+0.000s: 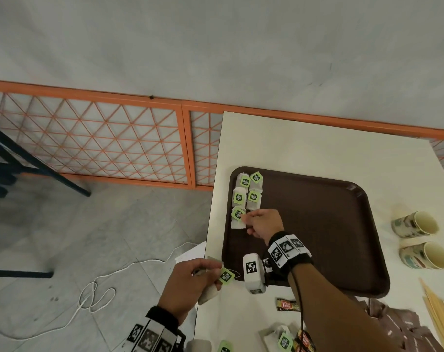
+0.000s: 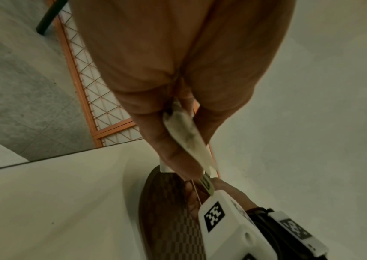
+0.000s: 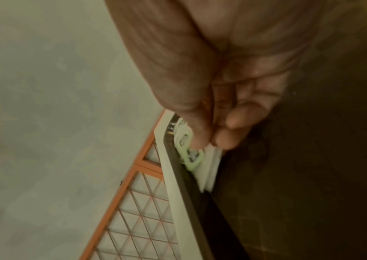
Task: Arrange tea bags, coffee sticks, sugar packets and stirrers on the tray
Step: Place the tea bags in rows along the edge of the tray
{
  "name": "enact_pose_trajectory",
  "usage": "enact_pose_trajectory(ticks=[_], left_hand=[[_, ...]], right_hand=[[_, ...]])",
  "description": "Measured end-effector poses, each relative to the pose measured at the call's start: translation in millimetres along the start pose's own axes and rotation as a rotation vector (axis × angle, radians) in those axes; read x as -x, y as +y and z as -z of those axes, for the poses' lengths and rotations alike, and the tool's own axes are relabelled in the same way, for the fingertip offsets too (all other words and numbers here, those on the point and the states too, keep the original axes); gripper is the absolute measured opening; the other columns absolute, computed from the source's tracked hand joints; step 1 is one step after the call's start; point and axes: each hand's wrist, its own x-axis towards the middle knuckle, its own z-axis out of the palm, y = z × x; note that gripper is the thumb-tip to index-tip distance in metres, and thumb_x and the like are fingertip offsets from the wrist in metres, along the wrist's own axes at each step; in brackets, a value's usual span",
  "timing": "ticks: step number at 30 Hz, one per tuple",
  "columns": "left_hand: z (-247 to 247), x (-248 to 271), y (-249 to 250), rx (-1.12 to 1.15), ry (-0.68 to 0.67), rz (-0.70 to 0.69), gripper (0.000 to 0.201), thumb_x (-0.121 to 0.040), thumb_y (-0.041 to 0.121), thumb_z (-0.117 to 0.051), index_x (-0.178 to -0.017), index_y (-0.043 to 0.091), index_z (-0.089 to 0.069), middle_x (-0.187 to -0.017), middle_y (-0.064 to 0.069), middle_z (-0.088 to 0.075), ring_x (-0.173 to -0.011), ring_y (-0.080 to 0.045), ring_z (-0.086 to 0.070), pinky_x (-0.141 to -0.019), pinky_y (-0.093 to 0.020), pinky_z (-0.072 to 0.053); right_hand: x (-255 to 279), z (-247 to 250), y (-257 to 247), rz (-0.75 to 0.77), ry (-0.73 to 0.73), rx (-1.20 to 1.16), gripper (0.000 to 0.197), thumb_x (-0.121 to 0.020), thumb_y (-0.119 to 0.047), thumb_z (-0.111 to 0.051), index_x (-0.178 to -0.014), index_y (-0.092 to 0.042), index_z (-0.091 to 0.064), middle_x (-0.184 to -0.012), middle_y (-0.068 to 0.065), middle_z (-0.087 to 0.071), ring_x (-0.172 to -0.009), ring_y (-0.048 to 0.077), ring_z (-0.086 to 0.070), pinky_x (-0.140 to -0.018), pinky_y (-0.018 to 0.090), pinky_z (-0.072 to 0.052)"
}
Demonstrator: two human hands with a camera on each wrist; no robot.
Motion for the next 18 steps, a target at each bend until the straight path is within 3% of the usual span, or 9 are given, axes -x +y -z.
enact_pose_trajectory(ticks=[3, 7, 11, 13, 15, 18], left_hand=[[-2, -2, -1, -0.039, -0.013, 0.001, 0.007, -0.088, 0.003, -0.068, -0.091, 0.004, -0.074, -0.075, -0.019, -0.072, -0.066, -0.021, -0.066, -0.067, -0.031, -0.054], [-4, -5, -2, -0.051, -0.015, -0.001, 0.008, -0.088, 0.003, -0.067, -0.092, 0.003, -0.074, -0.079, -0.024, -0.071, -0.066, -0.021, -0.065, -0.07, -0.031, -0.055], [-5, -5, -1, -0.076, -0.017, -0.015, 0.01, -0.089, 0.002, -0.066, -0.092, 0.005, -0.075, -0.076, -0.019, -0.072, -0.067, -0.021, -0.066, -0.072, -0.033, -0.057], [-6, -4, 2, -0.077, -0.022, -0.03, 0.013, -0.09, 0.001, -0.063, -0.093, 0.006, -0.075, -0.074, -0.013, -0.073, -0.067, -0.02, -0.067, -0.07, -0.03, -0.056], [-9, -3, 8, -0.034, -0.018, -0.048, 0.014, -0.09, 0.0, -0.063, -0.094, 0.008, -0.075, -0.083, -0.008, -0.075, -0.07, -0.023, -0.07, -0.073, -0.033, -0.058], [-14, 1, 18, -0.001, -0.022, -0.102, 0.011, -0.089, 0.004, -0.066, -0.096, 0.009, -0.073, -0.09, -0.01, -0.076, -0.077, -0.027, -0.074, -0.076, -0.039, -0.06]], right_hand=[[0, -6, 0, 0.017, 0.074, 0.099, 0.019, -0.08, -0.027, -0.081, -0.084, -0.011, -0.07, -0.081, 0.006, -0.073, -0.055, 0.013, -0.066, -0.063, 0.03, -0.062], [-2, -10, 5, 0.113, 0.134, 0.261, 0.019, -0.075, -0.031, -0.082, -0.079, -0.02, -0.067, -0.089, 0.004, -0.07, -0.07, 0.019, -0.072, -0.07, 0.041, -0.063], [4, -7, 2, 0.136, 0.081, 0.24, 0.014, -0.081, -0.02, -0.078, -0.085, -0.013, -0.067, -0.094, 0.007, -0.069, -0.062, 0.016, -0.072, -0.062, 0.032, -0.063], [15, 0, -3, 0.18, 0.079, 0.255, 0.011, -0.085, -0.022, -0.075, -0.085, -0.015, -0.067, -0.089, 0.004, -0.07, -0.063, 0.015, -0.072, -0.065, 0.034, -0.063], [33, 13, -9, 0.251, 0.056, 0.333, 0.008, -0.09, -0.025, -0.069, -0.086, -0.019, -0.066, -0.085, 0.0, -0.069, -0.067, 0.014, -0.071, -0.068, 0.032, -0.062], [77, 36, -18, 0.273, -0.18, 0.364, 0.017, -0.096, -0.035, -0.059, -0.095, -0.019, -0.065, -0.086, 0.0, -0.071, -0.063, 0.007, -0.067, -0.058, 0.018, -0.052]])
